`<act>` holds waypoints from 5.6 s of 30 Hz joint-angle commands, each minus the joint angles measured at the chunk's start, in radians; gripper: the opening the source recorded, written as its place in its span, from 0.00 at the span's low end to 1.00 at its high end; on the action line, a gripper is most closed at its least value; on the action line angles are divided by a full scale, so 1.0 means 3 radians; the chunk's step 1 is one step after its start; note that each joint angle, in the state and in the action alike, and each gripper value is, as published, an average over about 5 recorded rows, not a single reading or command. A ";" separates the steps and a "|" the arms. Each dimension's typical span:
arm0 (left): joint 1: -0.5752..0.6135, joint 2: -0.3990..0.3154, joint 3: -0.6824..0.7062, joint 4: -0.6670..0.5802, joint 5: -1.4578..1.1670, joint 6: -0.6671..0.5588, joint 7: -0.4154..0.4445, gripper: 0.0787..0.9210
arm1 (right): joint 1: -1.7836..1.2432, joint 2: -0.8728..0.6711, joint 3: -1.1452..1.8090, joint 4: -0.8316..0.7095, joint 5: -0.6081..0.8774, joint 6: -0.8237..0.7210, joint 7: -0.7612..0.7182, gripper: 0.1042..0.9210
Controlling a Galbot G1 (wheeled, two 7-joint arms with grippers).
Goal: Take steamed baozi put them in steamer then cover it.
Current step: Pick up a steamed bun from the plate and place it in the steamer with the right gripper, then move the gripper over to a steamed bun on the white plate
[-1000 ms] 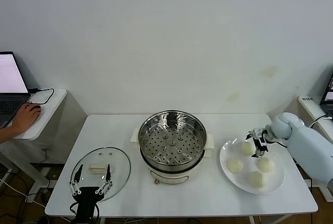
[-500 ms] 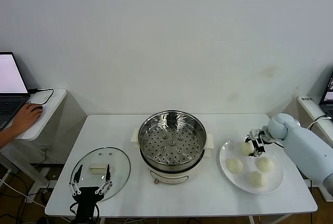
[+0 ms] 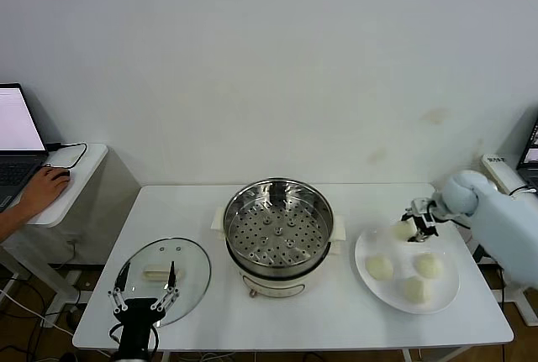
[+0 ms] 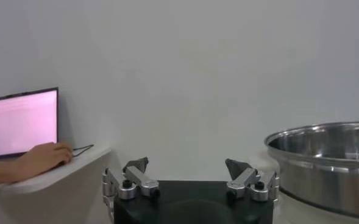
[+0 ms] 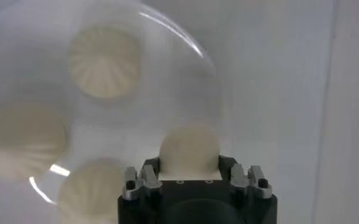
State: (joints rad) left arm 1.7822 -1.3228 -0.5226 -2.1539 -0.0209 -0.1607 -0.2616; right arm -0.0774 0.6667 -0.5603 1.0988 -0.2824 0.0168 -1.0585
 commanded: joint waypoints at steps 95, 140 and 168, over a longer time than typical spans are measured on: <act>-0.0158 0.0174 -0.0105 -0.0186 -0.0172 0.0269 0.0014 0.88 | 0.2550 -0.0927 -0.2513 0.2056 0.1692 -0.1071 0.0109 0.88; -0.0159 0.0056 -0.0122 -0.0013 -0.0092 0.0252 0.0037 0.88 | -0.0245 -0.0239 -0.0871 0.1044 0.0520 -0.0755 0.0535 0.88; -0.0167 0.0048 -0.0122 -0.0050 -0.0070 0.0248 0.0023 0.88 | 0.0524 -0.0489 -0.1032 0.1237 0.0870 -0.0876 0.0215 0.65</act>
State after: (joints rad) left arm 1.7313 -1.3112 -0.5592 -2.1645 -0.0417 -0.0870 -0.2550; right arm -0.0870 0.5842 -0.8430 1.4210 -0.0925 -0.2356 -0.9397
